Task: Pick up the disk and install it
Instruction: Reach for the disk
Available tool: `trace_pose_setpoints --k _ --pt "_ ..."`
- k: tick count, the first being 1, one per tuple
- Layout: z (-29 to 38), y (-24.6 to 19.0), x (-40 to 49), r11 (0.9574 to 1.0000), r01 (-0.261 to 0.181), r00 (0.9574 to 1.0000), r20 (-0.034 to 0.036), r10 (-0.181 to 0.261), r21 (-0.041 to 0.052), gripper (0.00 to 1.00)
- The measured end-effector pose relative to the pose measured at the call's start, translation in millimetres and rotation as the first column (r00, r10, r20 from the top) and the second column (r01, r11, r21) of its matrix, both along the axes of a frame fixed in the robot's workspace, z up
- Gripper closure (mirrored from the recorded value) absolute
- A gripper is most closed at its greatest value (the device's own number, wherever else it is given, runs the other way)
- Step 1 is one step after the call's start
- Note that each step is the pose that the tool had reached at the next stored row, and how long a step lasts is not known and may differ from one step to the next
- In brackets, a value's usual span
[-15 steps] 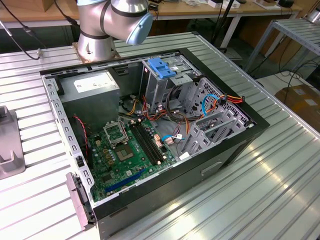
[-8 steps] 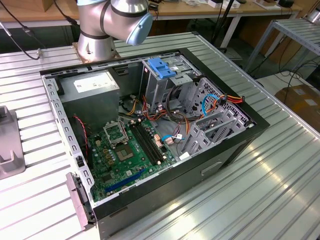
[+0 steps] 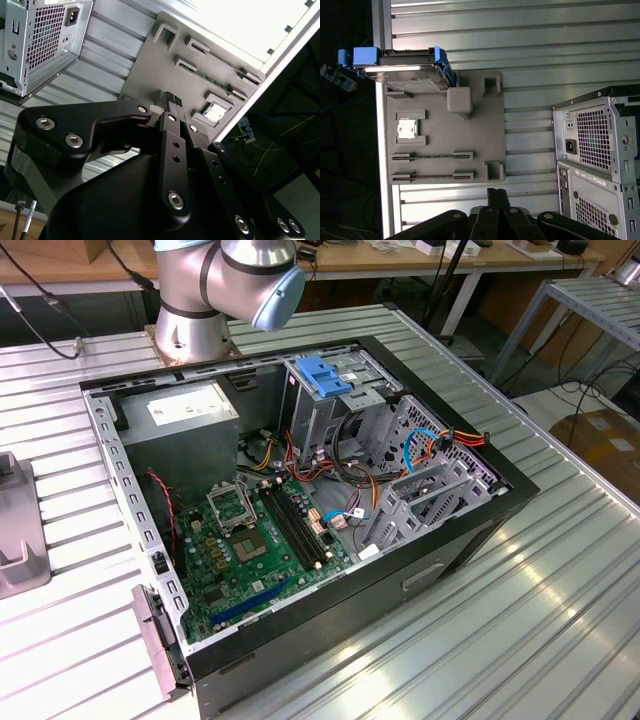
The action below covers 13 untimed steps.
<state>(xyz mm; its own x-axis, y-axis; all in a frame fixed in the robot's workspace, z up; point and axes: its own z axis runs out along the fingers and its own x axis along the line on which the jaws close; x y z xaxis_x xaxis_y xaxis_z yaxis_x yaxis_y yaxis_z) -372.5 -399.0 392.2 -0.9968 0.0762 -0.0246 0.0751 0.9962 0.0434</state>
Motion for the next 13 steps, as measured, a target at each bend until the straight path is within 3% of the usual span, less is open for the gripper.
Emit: trace_pose_setpoints --k 13 --pt "0.0 0.0 -4.2 1.0 0.0 1.0 0.0 0.0 0.0 0.9"
